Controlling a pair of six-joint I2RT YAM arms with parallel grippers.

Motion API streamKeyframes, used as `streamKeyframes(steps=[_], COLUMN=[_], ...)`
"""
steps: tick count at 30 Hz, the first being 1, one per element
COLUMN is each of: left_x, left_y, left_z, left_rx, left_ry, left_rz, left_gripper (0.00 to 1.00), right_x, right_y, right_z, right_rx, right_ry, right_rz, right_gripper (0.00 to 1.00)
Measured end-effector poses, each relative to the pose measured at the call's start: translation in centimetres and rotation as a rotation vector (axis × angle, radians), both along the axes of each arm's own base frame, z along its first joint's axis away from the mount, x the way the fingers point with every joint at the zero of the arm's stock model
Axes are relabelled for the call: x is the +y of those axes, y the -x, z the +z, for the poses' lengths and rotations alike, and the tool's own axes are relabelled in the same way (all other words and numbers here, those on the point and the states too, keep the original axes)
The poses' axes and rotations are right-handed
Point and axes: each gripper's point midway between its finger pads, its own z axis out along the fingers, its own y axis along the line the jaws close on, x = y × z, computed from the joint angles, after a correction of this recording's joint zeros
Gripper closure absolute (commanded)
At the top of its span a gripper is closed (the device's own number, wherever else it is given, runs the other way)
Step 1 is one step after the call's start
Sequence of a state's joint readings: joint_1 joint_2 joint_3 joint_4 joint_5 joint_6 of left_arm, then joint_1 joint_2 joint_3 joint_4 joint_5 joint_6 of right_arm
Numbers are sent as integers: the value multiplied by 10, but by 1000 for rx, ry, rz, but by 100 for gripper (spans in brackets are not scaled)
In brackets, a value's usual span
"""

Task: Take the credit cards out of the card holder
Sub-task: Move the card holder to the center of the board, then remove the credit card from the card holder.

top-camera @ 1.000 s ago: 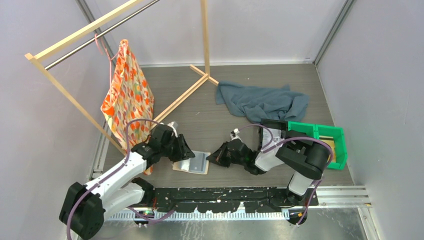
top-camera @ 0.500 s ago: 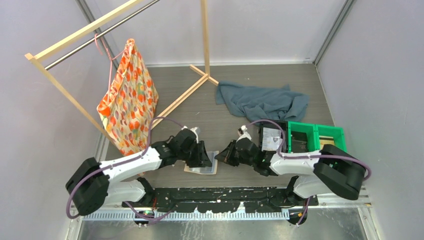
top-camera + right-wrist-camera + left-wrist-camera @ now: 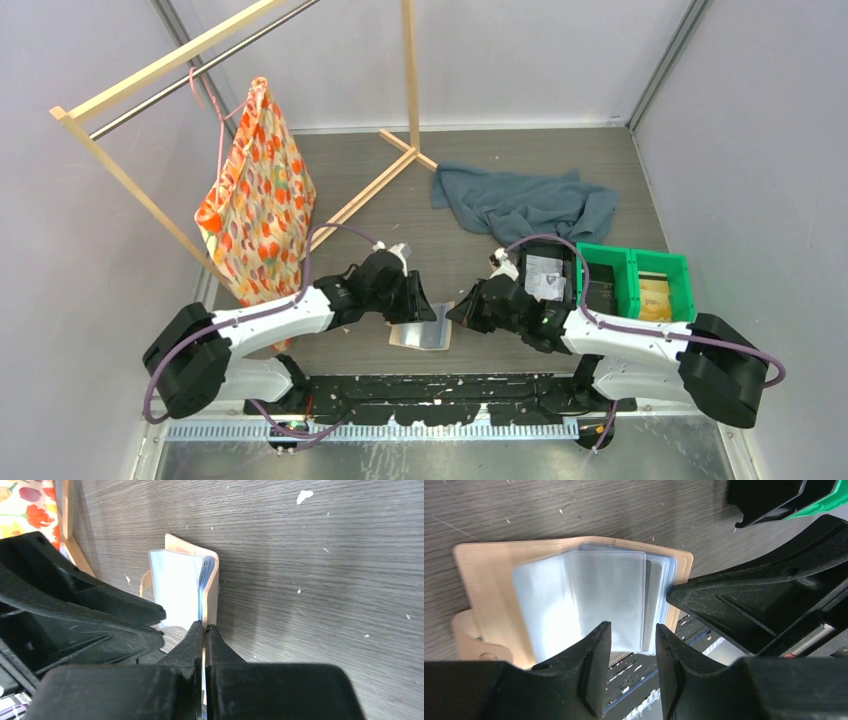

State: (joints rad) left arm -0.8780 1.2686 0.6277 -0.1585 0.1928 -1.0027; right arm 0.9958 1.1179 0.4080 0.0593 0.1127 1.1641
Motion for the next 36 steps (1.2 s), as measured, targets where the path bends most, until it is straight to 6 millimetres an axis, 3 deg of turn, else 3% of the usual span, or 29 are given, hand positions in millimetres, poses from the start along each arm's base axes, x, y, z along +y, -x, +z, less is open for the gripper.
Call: streamKeyframes(steps=[5,11,14,19,27,31,36], left_x=[17,53,69,83,76,51,20], left_y=[-4,-18,-25,-9,-2,4,-6], left_z=[20,45,33,-1,-5,13,27], left_rx=[-71,-158,-141,-60,-46,-113,-140], left_ry=[-28,-21,-47,-111,-128,-86,52], left_rz=[39,137,192,183,134,77,82], left_gripper=[59,59,59,59,58,57,59], right_x=[0,28,36,29,19,17,14], right_y=[-1,-14,-19,-16,-13,-13,-12], right_z=[12,39,36,19,8,11,9], right_rx=[19,18,22,46,61,54,57], right_ry=[46,91,106,154,194,192,203], right_rz=[-3,5,6,1,-7,-12,-14], right_gripper=[99,99,99,99,99,99,99])
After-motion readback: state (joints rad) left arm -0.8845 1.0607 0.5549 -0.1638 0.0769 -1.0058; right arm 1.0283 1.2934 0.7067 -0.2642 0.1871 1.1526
